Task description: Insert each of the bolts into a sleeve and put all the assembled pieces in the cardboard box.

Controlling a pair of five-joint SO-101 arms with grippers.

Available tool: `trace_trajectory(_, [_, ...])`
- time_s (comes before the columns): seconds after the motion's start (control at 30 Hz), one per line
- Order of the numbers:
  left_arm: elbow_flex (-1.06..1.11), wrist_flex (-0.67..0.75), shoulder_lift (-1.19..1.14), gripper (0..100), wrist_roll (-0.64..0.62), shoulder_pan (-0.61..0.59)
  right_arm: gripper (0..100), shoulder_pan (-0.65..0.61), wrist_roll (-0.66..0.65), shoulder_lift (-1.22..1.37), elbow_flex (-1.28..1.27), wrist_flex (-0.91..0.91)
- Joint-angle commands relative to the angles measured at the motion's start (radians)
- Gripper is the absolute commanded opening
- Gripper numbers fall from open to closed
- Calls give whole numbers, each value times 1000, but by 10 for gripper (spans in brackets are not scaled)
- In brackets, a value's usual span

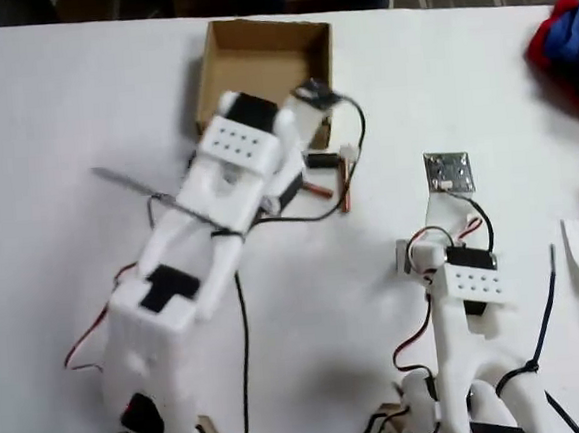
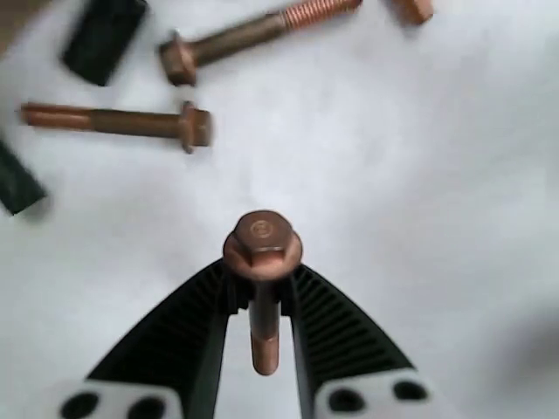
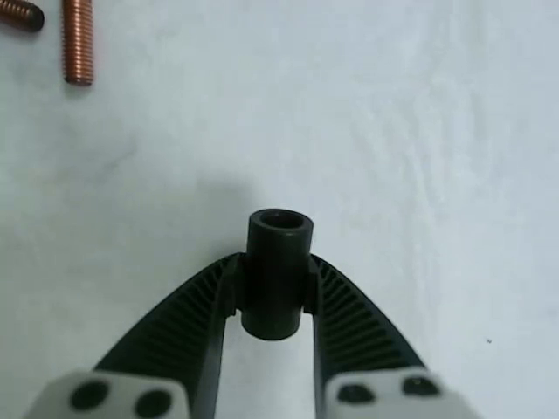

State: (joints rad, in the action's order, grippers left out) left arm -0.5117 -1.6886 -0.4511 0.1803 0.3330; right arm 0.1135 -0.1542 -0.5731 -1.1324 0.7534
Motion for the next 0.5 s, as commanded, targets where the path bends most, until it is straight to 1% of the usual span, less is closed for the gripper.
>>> trace_trajectory(0.0, [54, 31, 242, 26, -44, -14, 21, -12, 8, -41, 6, -16])
trace_trajectory(0.1, [294, 172, 430, 26, -48, -15, 21, -12, 8, -41, 6, -18])
trace_trajectory(0.23, [745, 494, 770, 25, -41, -15, 21, -13, 8, -50, 5, -18])
trace_trajectory(0.3, [938, 651, 936, 25, -41, -18, 21, -35, 8, -91, -38, -45])
trace_trajectory(0.4, [1118, 855, 1120, 25, -44, -44, 21, -119, 2, -236, -157, -91])
trace_trajectory(0.47, [1171, 937, 1192, 25, -49, -66, 21, -182, 0, -383, -236, -96])
